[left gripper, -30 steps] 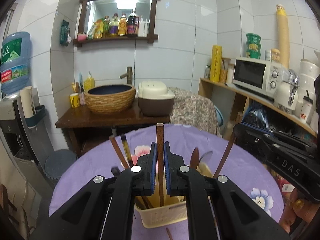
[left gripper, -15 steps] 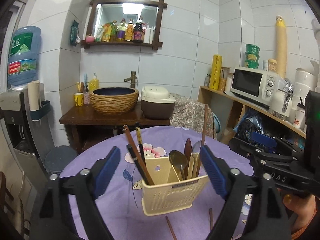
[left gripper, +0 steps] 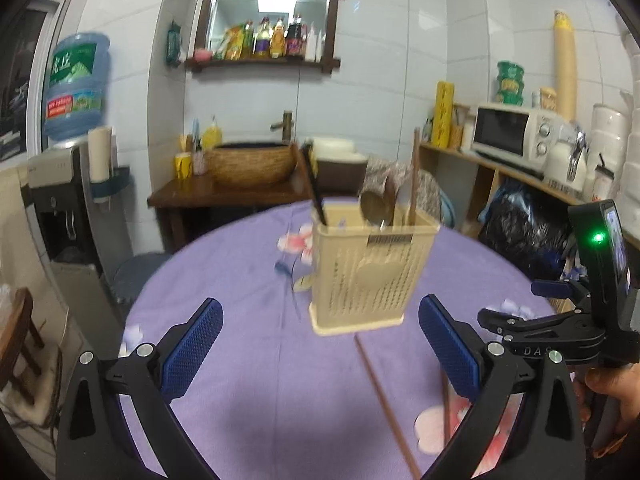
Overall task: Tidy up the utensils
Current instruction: 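Move both tools back over the last two brown chopsticks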
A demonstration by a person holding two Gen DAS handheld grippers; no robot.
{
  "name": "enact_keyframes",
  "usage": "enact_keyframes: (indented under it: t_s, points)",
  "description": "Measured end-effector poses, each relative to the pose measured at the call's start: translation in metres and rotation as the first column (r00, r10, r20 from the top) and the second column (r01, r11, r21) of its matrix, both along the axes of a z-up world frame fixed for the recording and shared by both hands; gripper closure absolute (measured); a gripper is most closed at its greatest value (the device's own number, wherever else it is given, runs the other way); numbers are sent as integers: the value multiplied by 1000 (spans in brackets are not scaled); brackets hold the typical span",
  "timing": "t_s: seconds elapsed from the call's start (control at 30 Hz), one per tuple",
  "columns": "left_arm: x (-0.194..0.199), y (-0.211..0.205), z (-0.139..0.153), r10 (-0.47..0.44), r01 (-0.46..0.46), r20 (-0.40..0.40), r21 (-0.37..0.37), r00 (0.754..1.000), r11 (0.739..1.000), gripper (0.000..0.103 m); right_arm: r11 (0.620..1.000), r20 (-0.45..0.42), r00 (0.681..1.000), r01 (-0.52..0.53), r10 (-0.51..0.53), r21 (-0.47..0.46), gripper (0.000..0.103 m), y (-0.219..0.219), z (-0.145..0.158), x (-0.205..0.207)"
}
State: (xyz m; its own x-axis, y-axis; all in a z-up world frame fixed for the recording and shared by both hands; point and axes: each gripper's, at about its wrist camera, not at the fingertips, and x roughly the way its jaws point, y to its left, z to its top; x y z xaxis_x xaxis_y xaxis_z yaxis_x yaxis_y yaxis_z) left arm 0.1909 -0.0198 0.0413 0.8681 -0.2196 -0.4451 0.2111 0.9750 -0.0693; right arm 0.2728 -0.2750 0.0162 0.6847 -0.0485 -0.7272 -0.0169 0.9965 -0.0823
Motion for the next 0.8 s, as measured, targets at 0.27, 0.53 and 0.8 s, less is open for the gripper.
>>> enact_keyframes:
  t_s: [0.27, 0.53, 0.8]
  points:
    - [0, 36, -53, 97, -100, -156, -15, 983, 995, 5, 1000, -214, 977, -7, 1, -24, 6, 16, -69, -7]
    - [-11, 44, -71, 121, -125, -193, -11, 974, 992, 6, 1000, -266, 964, -10, 7, -10, 6, 29, -89, -15]
    - [-9, 37, -85, 95, -101, -249, -9, 964, 995, 5, 1000, -278, 961, -14, 6, -28, 6, 38, -95, -18]
